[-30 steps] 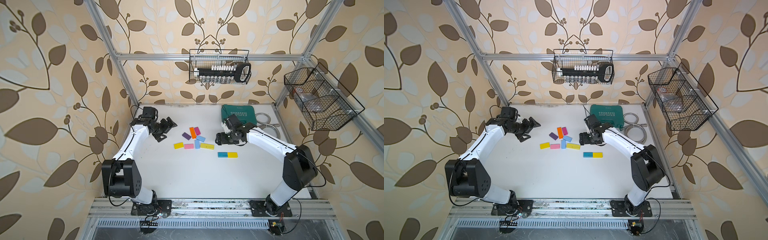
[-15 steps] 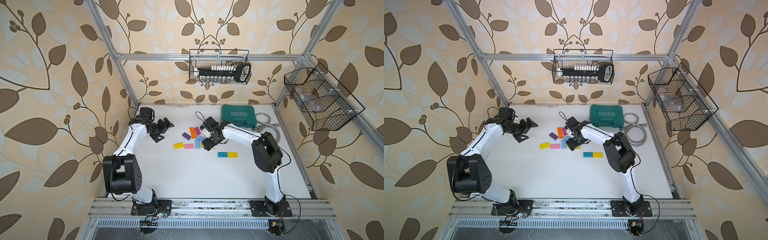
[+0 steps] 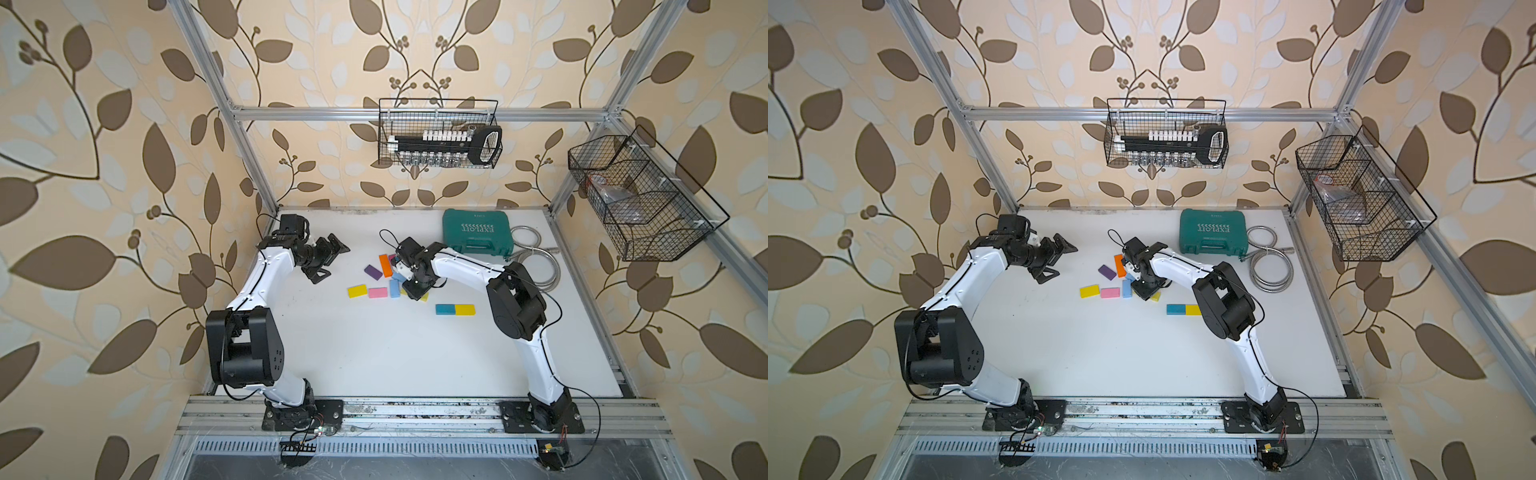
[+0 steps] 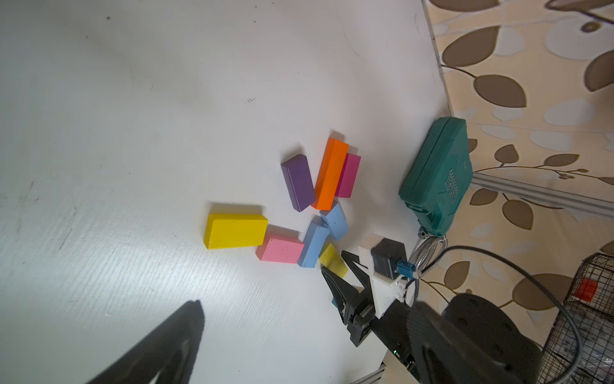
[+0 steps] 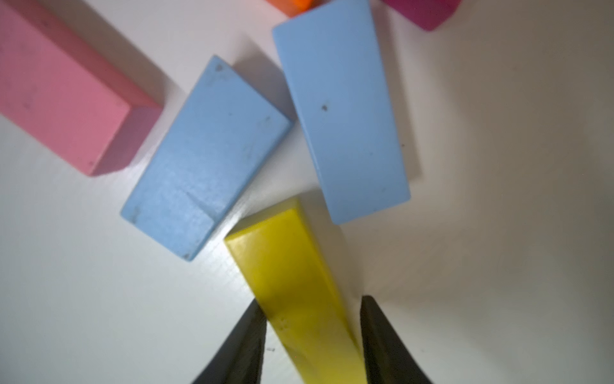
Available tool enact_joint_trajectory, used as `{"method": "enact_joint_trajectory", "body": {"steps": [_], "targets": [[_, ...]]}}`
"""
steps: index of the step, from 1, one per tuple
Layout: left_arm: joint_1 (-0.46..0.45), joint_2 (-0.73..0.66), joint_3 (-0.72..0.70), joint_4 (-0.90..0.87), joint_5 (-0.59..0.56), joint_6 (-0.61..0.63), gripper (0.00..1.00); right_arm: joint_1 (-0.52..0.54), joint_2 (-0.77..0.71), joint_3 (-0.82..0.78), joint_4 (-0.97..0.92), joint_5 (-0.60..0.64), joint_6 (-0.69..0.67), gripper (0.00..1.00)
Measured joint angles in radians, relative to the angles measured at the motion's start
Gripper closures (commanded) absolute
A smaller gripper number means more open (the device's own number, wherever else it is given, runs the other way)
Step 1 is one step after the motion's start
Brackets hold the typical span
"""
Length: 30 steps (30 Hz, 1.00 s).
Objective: Assemble the letter c with building blocks
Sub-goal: Pick up the building block from the center of the board, then assemble the building block at the center of the board.
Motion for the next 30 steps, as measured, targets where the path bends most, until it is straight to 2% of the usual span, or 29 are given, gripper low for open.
{"method": "enact_joint_trajectory", "body": {"steps": [2, 3, 8, 11, 15, 19, 21, 24, 30], "targets": [[0.000, 0.000, 0.000, 0.000, 0.000, -0.005, 0.01, 0.003, 0.000, 0.013, -0.017, -0.004, -0.006, 0.97], [0.000, 0.000, -0.002, 0.001, 0.000, -0.007, 0.01, 0.005, 0.000, 0.018, -0.024, -0.007, -0.009, 1.00], [0.000, -0.005, -0.016, 0.000, 0.001, -0.012, 0.01, 0.011, -0.027, 0.023, -0.066, -0.023, 0.023, 1.00], [0.000, -0.026, -0.035, 0.000, 0.002, -0.014, 0.01, 0.015, -0.119, -0.002, -0.081, -0.031, 0.103, 1.00], [0.000, -0.065, -0.063, -0.001, 0.005, -0.018, 0.01, 0.016, -0.345, -0.116, -0.063, -0.025, 0.288, 1.00], [0.000, -0.111, -0.100, 0.000, 0.008, -0.024, 0.01, 0.034, -0.604, -0.362, 0.029, -0.002, 0.560, 1.00], [0.000, -0.139, -0.120, -0.001, 0.009, -0.030, 0.01, 0.065, -0.683, -0.482, 0.060, 0.016, 0.687, 1.00], [0.000, -0.170, -0.136, -0.003, 0.014, -0.034, 0.01, 0.130, -0.704, -0.595, 0.067, 0.060, 0.846, 1.00], [0.000, -0.214, -0.140, -0.008, 0.026, -0.034, 0.01, 0.257, -0.665, -0.670, 0.055, 0.160, 1.052, 1.00]]}}
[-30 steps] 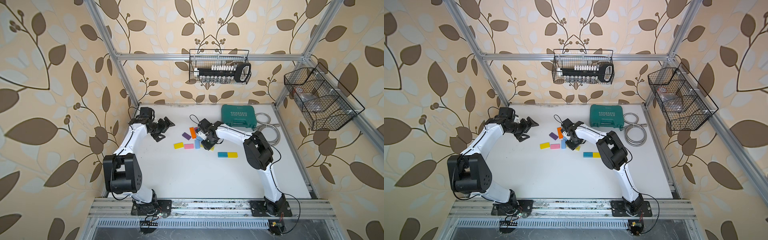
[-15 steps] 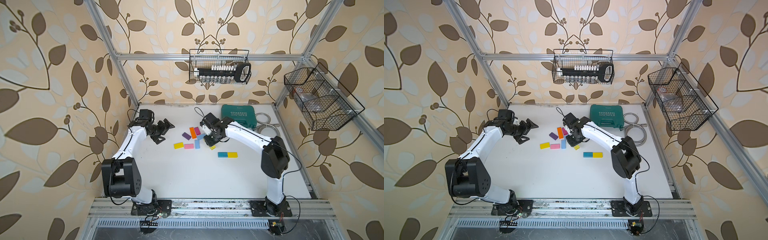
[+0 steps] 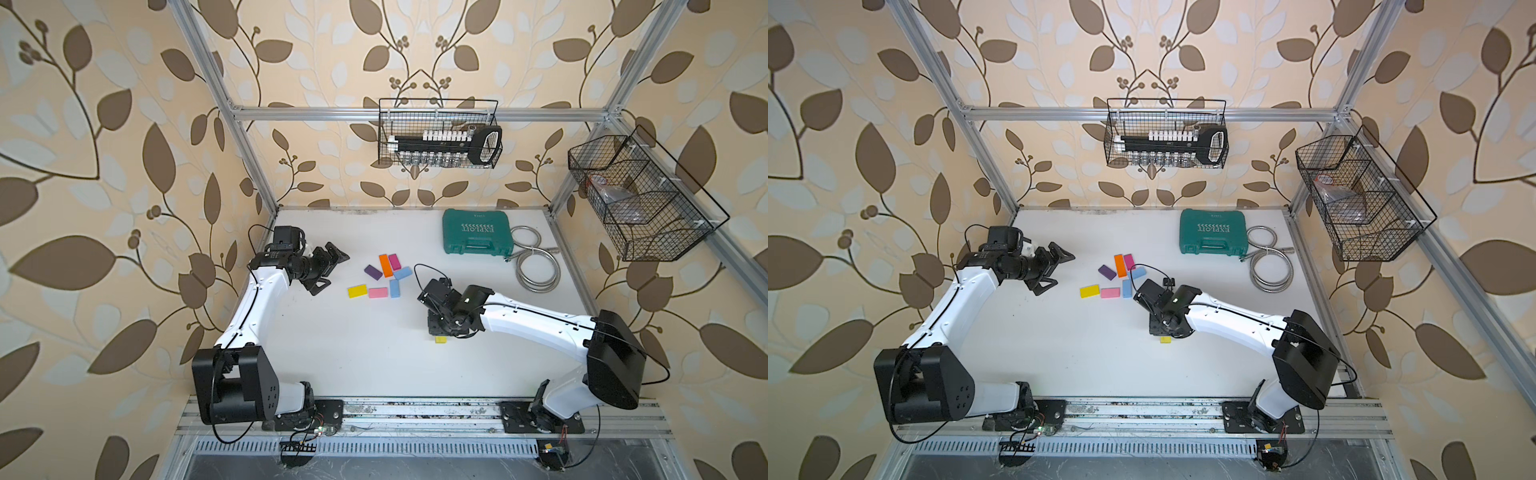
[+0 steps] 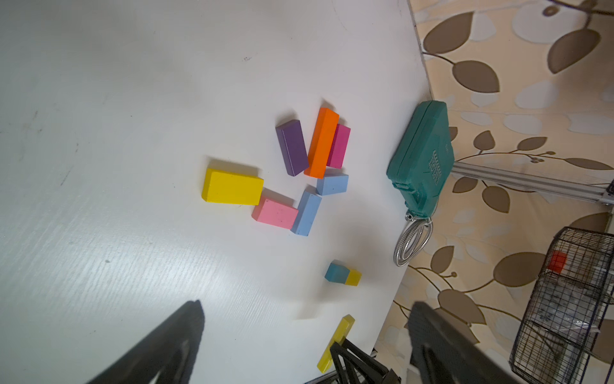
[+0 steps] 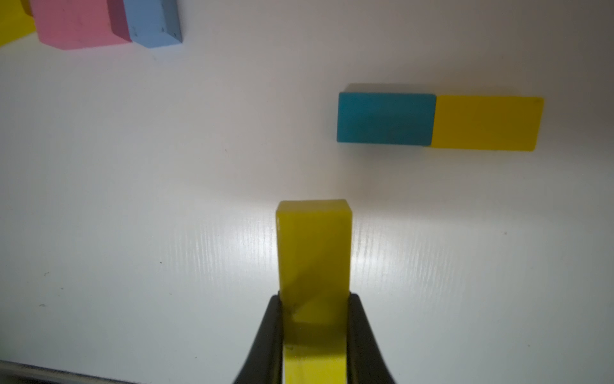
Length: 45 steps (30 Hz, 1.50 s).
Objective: Assemble the letter c with building blocks
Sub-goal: Assemble the building block at the center of the board.
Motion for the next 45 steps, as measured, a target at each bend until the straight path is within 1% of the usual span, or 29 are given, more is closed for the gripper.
{"method": "enact_joint_trajectory", "body": {"steps": [5, 12, 21, 27, 34, 45], "targets": [[0.000, -0.017, 0.000, -0.016, 0.002, 0.001, 0.01, 0.034, 0.048, -0.050, 0.001, 0.027, 0.082, 1.00], [0.000, -0.028, 0.000, -0.029, 0.003, 0.001, 0.01, 0.036, 0.099, -0.060, 0.000, 0.058, 0.111, 1.00], [0.000, -0.040, 0.000, -0.041, 0.003, 0.001, 0.01, 0.036, 0.163, -0.060, 0.009, 0.069, 0.099, 1.00], [0.000, -0.063, 0.000, -0.045, 0.003, 0.001, 0.01, 0.036, 0.168, -0.056, 0.019, 0.069, 0.076, 0.91], [0.000, -0.079, -0.001, -0.045, 0.003, 0.001, 0.01, 0.027, 0.171, -0.055, 0.039, 0.066, 0.053, 0.92], [0.000, -0.079, -0.023, -0.045, 0.003, 0.000, 0.01, -0.019, 0.182, -0.042, 0.071, 0.046, 0.013, 0.91]]}}
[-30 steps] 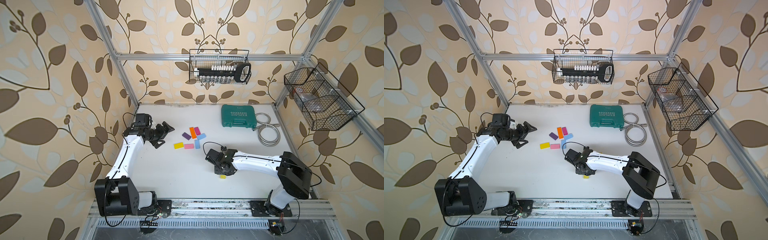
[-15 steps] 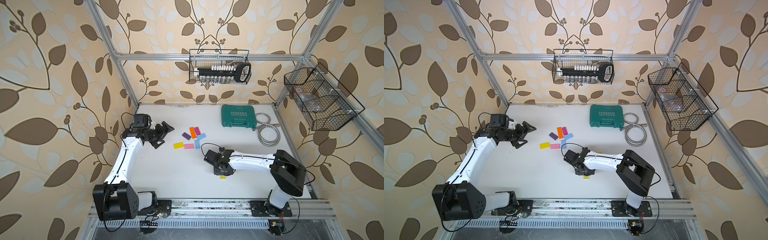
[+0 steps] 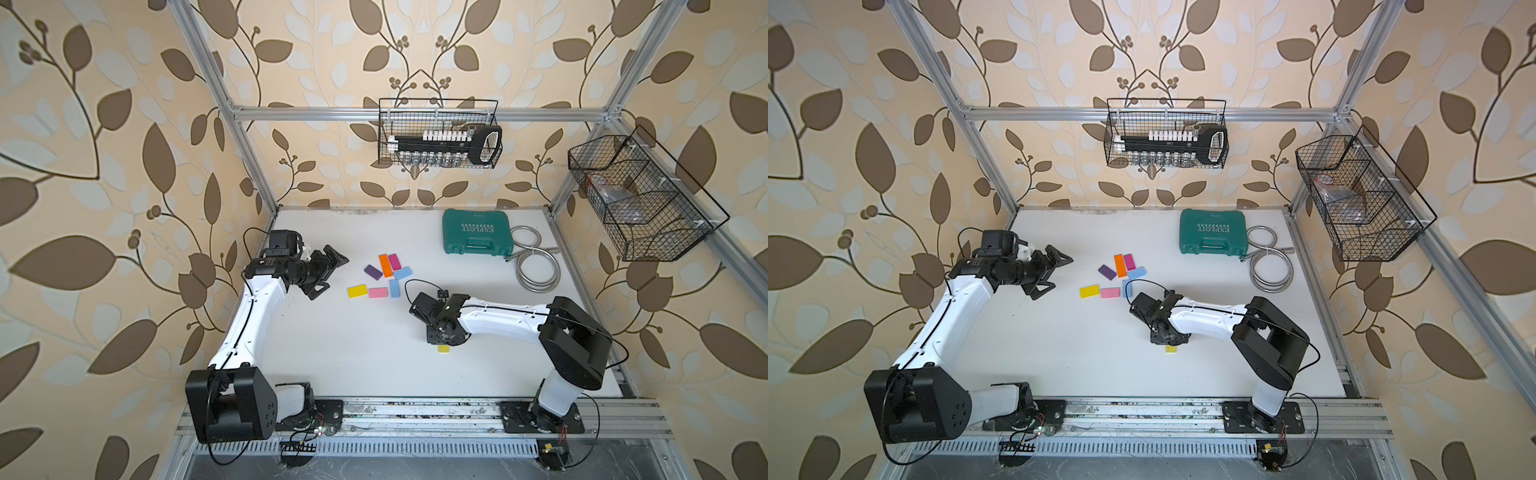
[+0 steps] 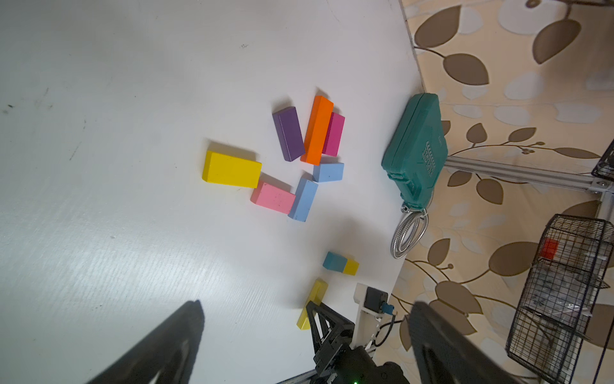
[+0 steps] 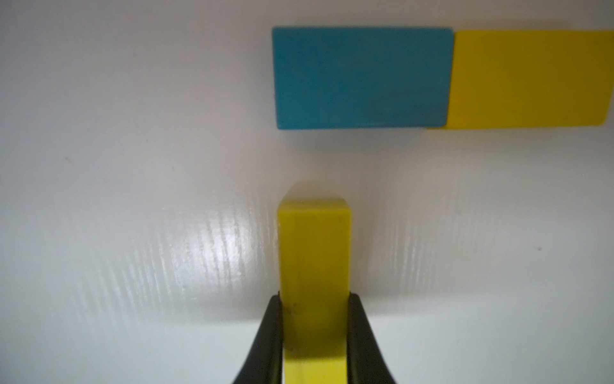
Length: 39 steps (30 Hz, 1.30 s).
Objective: Assemble the letter c with building blocks
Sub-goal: Assemble the building block at the center of the board.
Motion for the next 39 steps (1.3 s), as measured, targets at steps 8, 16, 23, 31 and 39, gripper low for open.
{"method": "enact_joint_trajectory", "body": {"steps": [8, 16, 23, 31, 39], "targets": [[0.000, 0.000, 0.000, 0.000, 0.000, 0.000, 0.01, -0.010, 0.007, 0.006, 0.009, -0.003, -0.013, 0.91], [0.000, 0.000, 0.000, 0.000, 0.000, 0.000, 0.01, -0.032, 0.007, 0.006, 0.029, -0.008, -0.026, 0.91], [0.000, 0.000, 0.000, 0.000, 0.000, 0.000, 0.01, -0.041, 0.008, 0.006, 0.036, -0.010, -0.034, 0.91], [0.000, 0.000, 0.000, 0.000, 0.000, -0.002, 0.01, -0.046, 0.008, 0.006, 0.037, -0.010, -0.034, 0.91], [0.000, 0.000, 0.000, 0.000, 0.000, -0.003, 0.01, -0.054, 0.008, 0.006, 0.042, -0.010, -0.034, 0.91]]}}
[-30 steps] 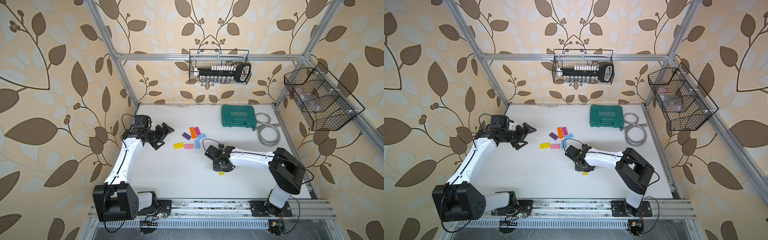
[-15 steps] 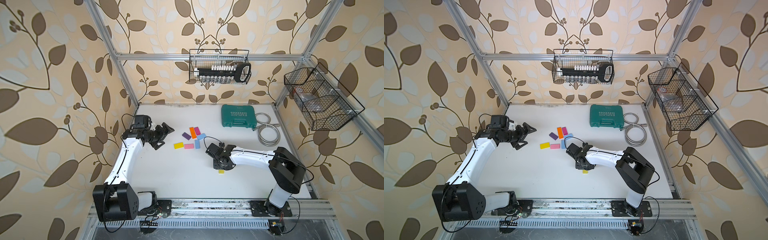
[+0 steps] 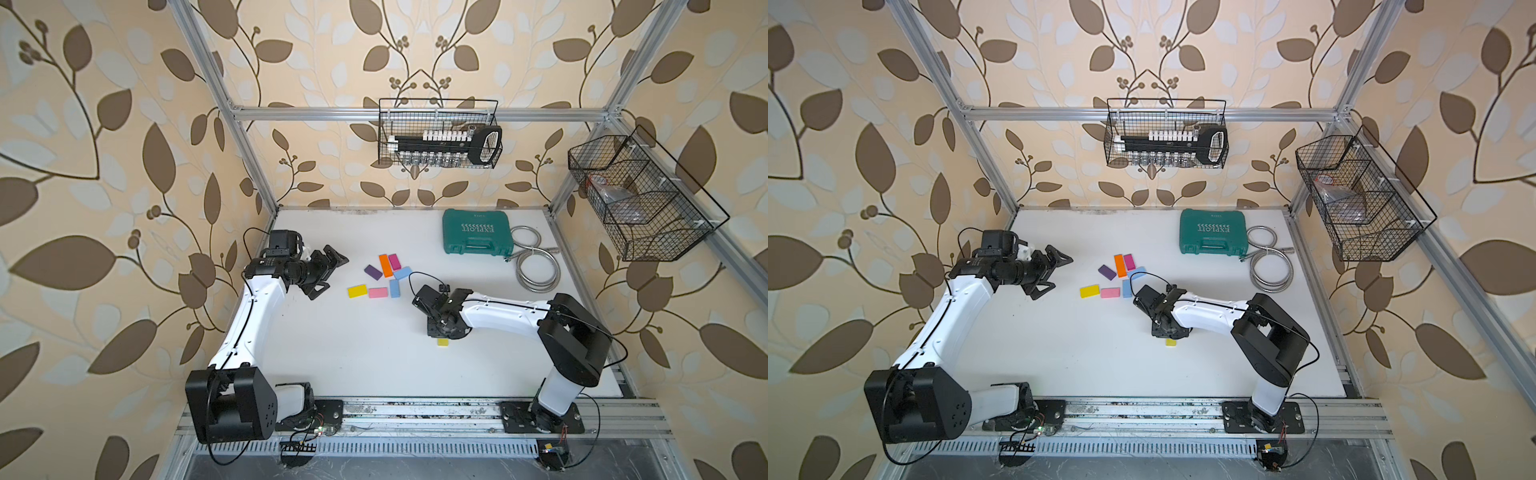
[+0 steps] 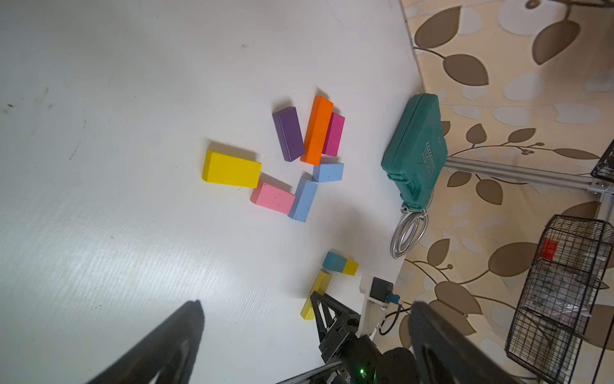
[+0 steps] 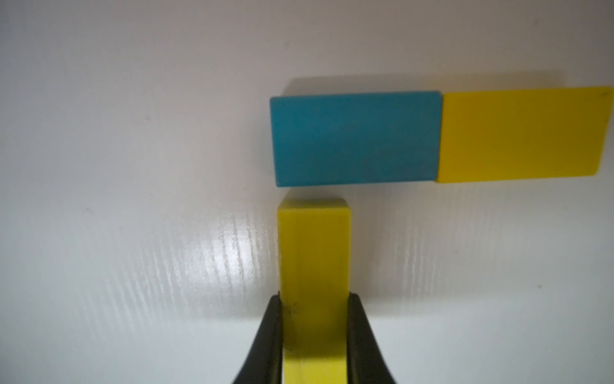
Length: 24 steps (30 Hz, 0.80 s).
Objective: Assemble the letter c with building blocks
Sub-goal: Assemble the building block at the center of the board.
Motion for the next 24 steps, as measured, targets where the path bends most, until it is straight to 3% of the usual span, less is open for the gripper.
{"method": "enact_joint_trajectory", "body": {"steps": [24], "targets": [[0.000, 0.000, 0.000, 0.001, 0.000, -0.001, 0.01, -0.011, 0.000, 0.000, 0.002, 0.003, -0.003, 0.91]]}}
